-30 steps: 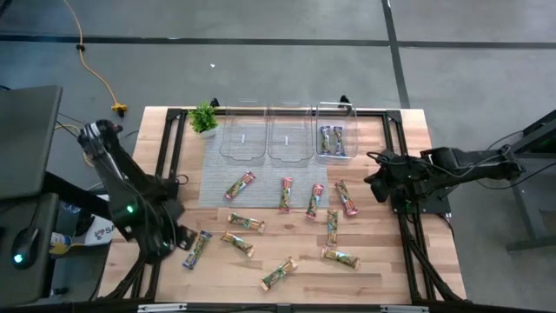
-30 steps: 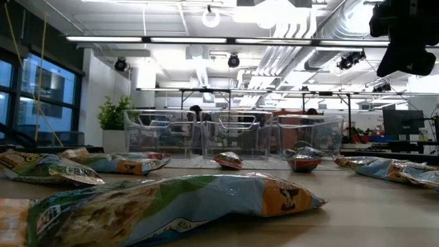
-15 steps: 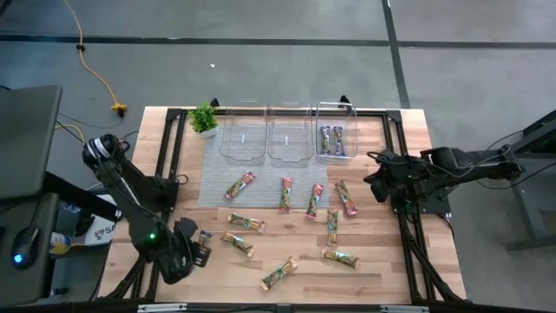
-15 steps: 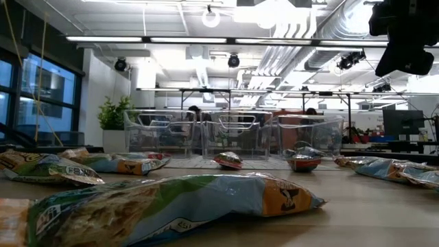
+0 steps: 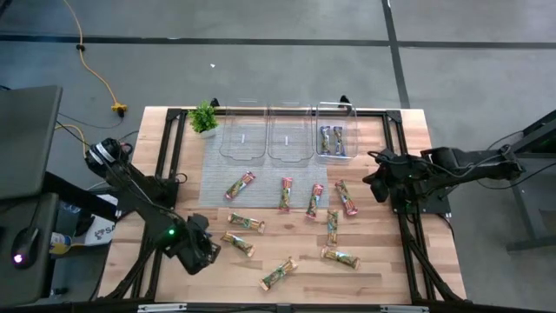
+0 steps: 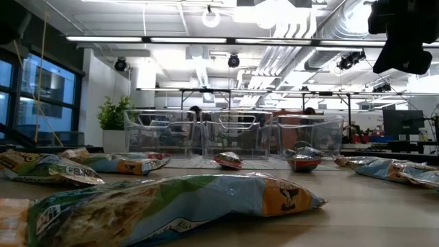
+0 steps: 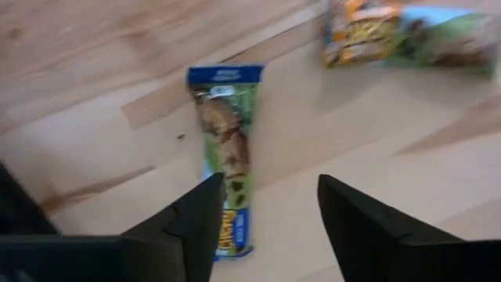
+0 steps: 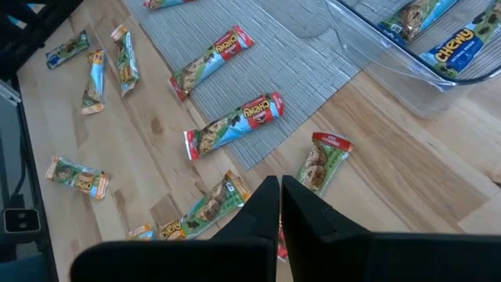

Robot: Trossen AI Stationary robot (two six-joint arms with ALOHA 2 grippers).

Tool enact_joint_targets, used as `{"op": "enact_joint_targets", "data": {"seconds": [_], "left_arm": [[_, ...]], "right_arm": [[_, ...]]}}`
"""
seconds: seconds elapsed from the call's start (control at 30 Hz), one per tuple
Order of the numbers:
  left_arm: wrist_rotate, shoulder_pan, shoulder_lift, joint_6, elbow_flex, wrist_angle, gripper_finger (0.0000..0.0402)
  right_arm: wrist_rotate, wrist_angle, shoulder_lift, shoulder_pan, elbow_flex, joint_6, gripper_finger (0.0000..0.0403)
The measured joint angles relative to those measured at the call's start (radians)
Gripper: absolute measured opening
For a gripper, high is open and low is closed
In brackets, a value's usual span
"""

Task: Pick and place Granola Bars by type
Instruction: Put the blue granola bar into the right transparent bin

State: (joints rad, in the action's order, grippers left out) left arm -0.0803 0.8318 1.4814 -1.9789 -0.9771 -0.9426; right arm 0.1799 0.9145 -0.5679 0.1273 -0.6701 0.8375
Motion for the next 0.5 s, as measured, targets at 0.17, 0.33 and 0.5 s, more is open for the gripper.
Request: {"op": "enact_joint_targets", "data": {"seconds": [0.17, 0.33, 0.5], "left_arm": [[0.072, -0.001, 0.045, 0.011, 0.031, 0.022, 0.0236], [0.093, -0.001, 0.071, 0.008, 0.071, 0.091, 0.0244], [0.096, -0.001, 0.073, 0.007, 0.104, 0.15, 0.0244]], "right_arm": [[-0.003, -0.004, 0.0, 0.0, 0.0, 0.001, 0.0], [-0.003, -0.01, 0.0, -0.001, 0.0, 0.003, 0.0], [-0.003, -0.014, 0.0, -0.001, 0.0, 0.018, 0.0]]}}
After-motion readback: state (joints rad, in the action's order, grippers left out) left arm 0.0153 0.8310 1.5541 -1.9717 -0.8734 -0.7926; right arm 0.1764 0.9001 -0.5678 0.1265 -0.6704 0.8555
